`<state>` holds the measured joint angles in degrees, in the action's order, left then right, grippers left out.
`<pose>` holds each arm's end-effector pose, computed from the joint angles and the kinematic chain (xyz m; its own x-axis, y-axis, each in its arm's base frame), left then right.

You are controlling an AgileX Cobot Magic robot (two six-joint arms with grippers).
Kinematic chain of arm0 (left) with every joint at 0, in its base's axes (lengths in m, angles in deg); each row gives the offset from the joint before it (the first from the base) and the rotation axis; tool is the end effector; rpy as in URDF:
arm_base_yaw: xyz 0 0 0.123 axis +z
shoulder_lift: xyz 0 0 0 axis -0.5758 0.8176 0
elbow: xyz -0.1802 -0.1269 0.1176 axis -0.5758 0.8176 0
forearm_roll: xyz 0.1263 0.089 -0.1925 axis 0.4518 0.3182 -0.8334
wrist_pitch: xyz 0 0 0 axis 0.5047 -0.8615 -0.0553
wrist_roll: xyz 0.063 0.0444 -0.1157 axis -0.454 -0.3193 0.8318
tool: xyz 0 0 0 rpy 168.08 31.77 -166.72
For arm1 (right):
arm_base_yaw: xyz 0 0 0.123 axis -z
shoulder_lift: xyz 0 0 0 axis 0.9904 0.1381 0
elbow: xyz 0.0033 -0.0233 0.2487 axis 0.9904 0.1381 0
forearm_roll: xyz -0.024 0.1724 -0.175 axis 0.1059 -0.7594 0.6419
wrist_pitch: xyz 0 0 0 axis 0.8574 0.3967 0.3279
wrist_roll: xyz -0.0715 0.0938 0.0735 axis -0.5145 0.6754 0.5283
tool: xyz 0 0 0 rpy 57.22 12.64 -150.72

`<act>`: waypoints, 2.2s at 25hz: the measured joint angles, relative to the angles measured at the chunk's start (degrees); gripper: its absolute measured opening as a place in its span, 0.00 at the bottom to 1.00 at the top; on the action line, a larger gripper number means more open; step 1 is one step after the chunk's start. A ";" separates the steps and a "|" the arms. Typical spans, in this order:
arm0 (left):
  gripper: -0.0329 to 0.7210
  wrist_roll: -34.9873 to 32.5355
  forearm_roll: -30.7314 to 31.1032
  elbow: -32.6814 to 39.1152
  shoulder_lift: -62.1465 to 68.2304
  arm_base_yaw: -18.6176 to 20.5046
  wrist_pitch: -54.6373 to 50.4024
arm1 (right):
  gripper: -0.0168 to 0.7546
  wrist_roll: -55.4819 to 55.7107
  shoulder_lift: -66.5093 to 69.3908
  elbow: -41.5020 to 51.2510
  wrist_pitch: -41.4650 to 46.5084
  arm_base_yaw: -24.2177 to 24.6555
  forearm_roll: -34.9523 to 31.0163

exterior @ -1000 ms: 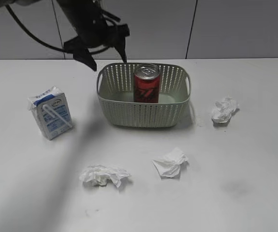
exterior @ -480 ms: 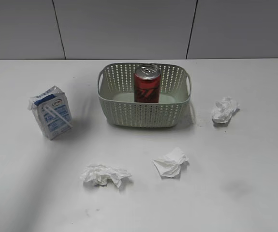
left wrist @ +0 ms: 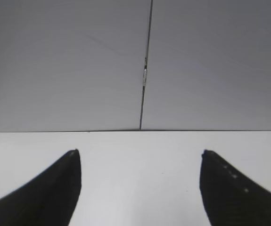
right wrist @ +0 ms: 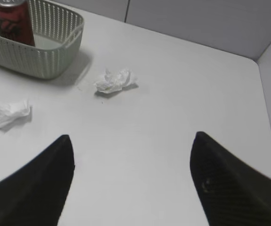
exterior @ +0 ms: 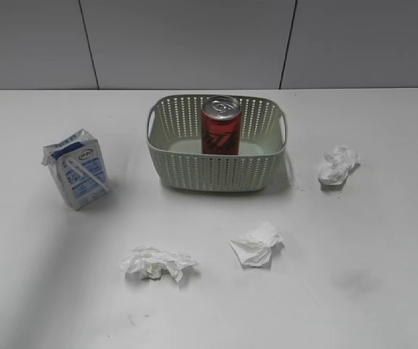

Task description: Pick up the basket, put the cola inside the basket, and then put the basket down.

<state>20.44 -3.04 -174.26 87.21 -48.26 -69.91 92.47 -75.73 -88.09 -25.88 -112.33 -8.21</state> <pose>0.4052 -0.0879 0.4055 -0.6331 0.0263 -0.7736 0.1192 0.9908 -0.0638 0.1044 0.0243 0.2675 -0.3732 -0.2321 -0.8982 -0.3181 0.9415 -0.1111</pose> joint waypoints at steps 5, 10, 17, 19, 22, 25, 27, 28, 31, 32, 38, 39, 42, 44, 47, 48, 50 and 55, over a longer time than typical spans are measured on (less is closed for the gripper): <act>0.83 0.00 2.95 14.58 -12.71 0.00 -0.04 | 0.78 -1.16 -0.06 0.23 7.17 0.00 -0.97; 0.82 0.00 8.09 35.84 -26.15 0.00 -0.12 | 0.78 -2.78 -0.12 0.62 8.23 0.00 -2.40; 0.82 -0.05 10.21 62.12 -45.24 0.00 -0.18 | 0.78 -3.04 -0.16 0.80 8.23 0.00 -2.34; 0.82 -0.05 10.15 67.97 -51.34 0.00 -0.18 | 0.78 -3.04 -0.81 0.80 8.23 0.00 -2.34; 0.82 -0.05 10.04 76.32 -59.23 0.00 -0.18 | 0.78 -3.04 -2.85 0.80 8.23 0.00 -2.34; 0.82 -0.10 9.82 84.01 -67.65 0.00 -0.07 | 0.78 -3.04 -5.36 0.80 8.23 0.00 -2.34; 0.82 -0.10 9.15 88.37 -73.61 0.00 -0.07 | 0.78 -3.04 -7.58 0.80 8.23 0.00 -2.34; 0.82 -0.10 8.36 90.48 -76.61 0.00 -0.07 | 0.78 -3.04 -8.67 0.80 8.23 0.00 -2.34; 0.82 -0.10 5.49 95.47 -84.92 0.00 0.64 | 0.78 -3.04 -10.85 0.80 8.23 0.00 -2.34; 0.82 -0.10 4.71 97.00 -87.28 0.00 1.18 | 0.78 -3.04 -11.08 0.80 8.23 0.20 -2.34; 0.82 -0.65 2.43 103.27 -101.77 0.00 4.82 | 0.78 -3.04 -11.13 0.80 8.23 6.44 -2.34; 0.82 -0.65 2.38 103.71 -103.78 0.00 5.66 | 0.78 -3.04 -11.13 0.80 8.23 7.84 -2.34; 0.82 -0.86 2.47 104.14 -106.53 0.00 6.42 | 0.78 -3.04 -11.13 0.80 8.23 13.03 -2.39; 0.82 -0.99 2.72 104.26 -106.70 0.00 6.82 | 0.78 -3.04 -11.13 0.80 8.23 16.05 -2.34; 0.82 -1.06 3.64 104.31 -106.70 0.00 7.15 | 0.78 -3.04 -11.13 0.80 8.23 20.41 -2.39; 0.82 -1.06 3.70 104.31 -106.70 0.00 7.30 | 0.78 -3.04 -11.13 0.80 8.23 21.41 -2.38; 0.82 -1.06 3.74 104.31 -106.70 0.00 7.33 | 0.78 -3.04 -11.13 0.80 8.23 23.06 -2.38; 0.82 -1.06 3.47 104.31 -106.70 0.92 7.33 | 0.78 -3.05 -11.13 0.80 8.23 23.82 -2.32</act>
<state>19.37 0.43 -69.95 -19.49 -47.34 -62.59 89.42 -86.86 -87.29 -17.65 -88.51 -10.52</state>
